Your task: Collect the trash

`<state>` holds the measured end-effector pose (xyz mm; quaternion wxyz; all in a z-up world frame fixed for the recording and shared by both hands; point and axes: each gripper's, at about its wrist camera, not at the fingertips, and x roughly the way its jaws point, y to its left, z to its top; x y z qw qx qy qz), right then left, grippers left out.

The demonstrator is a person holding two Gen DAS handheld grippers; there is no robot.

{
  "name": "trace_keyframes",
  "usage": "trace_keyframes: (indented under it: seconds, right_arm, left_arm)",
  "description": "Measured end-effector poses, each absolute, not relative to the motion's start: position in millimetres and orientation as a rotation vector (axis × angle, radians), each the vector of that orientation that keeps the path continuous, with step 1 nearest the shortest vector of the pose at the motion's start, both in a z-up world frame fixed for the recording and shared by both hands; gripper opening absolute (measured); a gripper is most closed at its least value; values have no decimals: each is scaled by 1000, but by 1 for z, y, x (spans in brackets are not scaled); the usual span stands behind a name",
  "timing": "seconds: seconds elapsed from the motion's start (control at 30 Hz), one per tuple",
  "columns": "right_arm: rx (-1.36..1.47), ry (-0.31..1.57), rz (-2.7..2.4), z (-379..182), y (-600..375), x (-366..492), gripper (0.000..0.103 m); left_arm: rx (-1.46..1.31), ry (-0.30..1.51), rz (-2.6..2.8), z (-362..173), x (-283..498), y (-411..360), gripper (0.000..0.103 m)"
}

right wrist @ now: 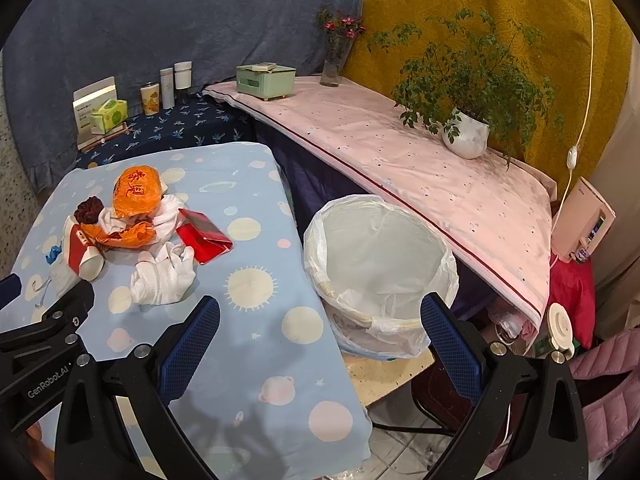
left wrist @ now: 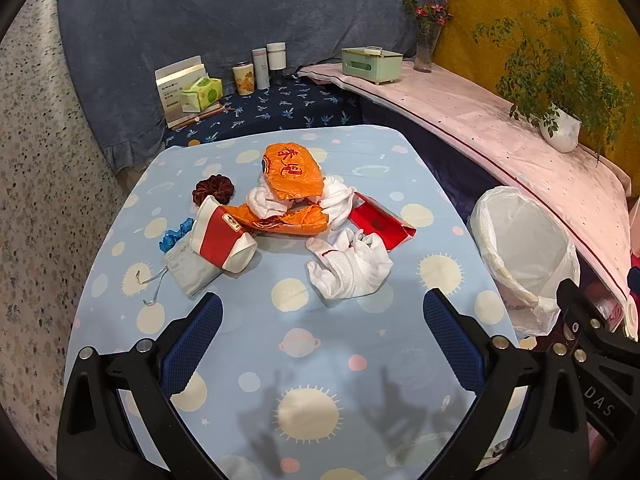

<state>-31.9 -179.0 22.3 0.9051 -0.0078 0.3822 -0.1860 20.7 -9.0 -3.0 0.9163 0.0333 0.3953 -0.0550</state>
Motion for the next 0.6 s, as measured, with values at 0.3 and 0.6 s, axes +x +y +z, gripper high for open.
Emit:
trace_keyframes:
  seconds: [0.3,0.6]
  right_arm:
    - [3,782,-400,16,-180,-27,96]
    - [10,784,-377,0,-169,-14,96]
  left_arm:
    - [70,805,-133,-10,27,-6,96]
    - [64,825,-150,-26,44,12,96]
